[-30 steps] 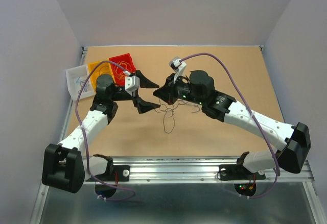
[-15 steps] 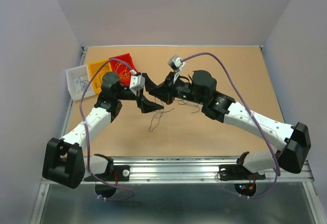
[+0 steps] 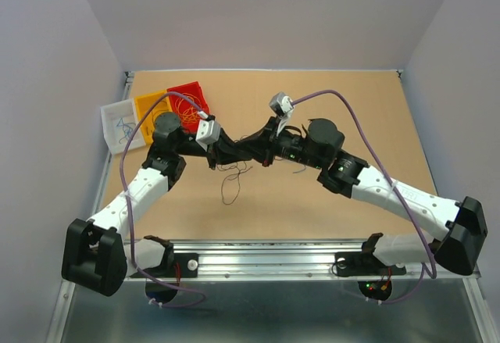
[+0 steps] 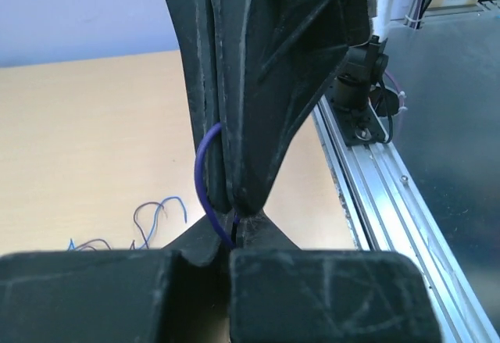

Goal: Untangle the cables

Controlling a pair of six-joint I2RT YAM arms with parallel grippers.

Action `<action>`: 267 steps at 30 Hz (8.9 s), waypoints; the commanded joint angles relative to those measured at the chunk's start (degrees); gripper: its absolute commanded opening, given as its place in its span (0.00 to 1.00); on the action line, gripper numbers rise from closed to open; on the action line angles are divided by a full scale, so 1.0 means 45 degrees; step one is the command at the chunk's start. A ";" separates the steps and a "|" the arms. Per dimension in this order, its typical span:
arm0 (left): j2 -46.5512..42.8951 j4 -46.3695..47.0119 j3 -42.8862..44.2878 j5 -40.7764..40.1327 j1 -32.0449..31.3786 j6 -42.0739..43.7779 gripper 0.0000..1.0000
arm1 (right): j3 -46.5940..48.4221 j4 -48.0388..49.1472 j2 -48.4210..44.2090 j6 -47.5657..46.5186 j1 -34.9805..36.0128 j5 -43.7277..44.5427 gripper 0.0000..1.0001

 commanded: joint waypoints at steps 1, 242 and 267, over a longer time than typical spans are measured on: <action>-0.0451 0.0392 0.0077 -0.0376 -0.0060 0.0025 0.00 | -0.0768 0.0549 -0.0965 -0.0148 0.0117 0.1186 0.06; 0.9957 -1.1817 1.2753 -1.9889 0.5623 0.6197 0.00 | -0.8642 0.3752 -0.5557 -0.0519 0.0117 1.1328 0.78; 1.2602 -1.2851 1.4043 -2.0281 0.4862 0.5729 0.29 | -0.8428 0.3947 -0.4873 -0.0500 0.0117 1.1250 0.78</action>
